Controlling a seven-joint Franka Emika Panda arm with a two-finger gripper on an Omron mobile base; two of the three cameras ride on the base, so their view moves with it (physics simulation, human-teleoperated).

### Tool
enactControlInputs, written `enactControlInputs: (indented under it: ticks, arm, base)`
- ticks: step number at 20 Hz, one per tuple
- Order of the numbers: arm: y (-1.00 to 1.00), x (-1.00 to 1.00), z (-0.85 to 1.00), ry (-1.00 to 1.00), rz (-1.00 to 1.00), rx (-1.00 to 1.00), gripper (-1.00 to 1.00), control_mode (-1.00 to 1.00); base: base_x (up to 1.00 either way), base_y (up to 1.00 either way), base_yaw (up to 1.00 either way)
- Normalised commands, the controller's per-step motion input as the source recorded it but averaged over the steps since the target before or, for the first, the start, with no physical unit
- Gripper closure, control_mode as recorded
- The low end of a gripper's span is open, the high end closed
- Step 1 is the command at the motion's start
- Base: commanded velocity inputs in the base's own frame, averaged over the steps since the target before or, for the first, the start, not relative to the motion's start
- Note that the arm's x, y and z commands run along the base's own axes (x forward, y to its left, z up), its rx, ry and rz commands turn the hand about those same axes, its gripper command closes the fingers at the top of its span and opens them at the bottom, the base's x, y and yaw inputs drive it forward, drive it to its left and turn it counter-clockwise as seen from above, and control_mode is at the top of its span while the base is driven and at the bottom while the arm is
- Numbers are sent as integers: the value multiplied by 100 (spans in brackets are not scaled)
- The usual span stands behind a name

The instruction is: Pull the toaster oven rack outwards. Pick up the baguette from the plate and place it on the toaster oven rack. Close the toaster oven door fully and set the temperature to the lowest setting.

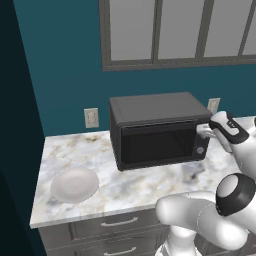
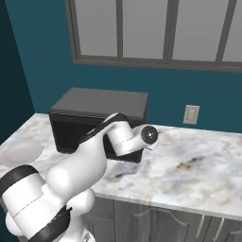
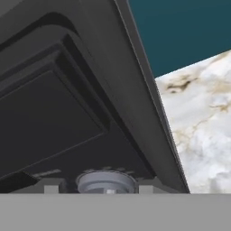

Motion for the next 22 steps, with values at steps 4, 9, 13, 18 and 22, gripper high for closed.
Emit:
enactControlInputs:
  ticks: [4,9,13,18,22]
  arm:
    - [8,35,0,-8,9,-19,100,-100]
    - [17,50,0,-13,11,-24,100,-100]
    - [24,63,0,-11,9,-30,100,-100]
    - [10,65,0,-15,8,-28,100,-100]
    - [14,50,0,-27,14,-34,100,-100]
  base:
    - [0,0,0]
    - [0,0,0]
    - [0,0,0]
    - [0,0,0]
    - [0,0,0]
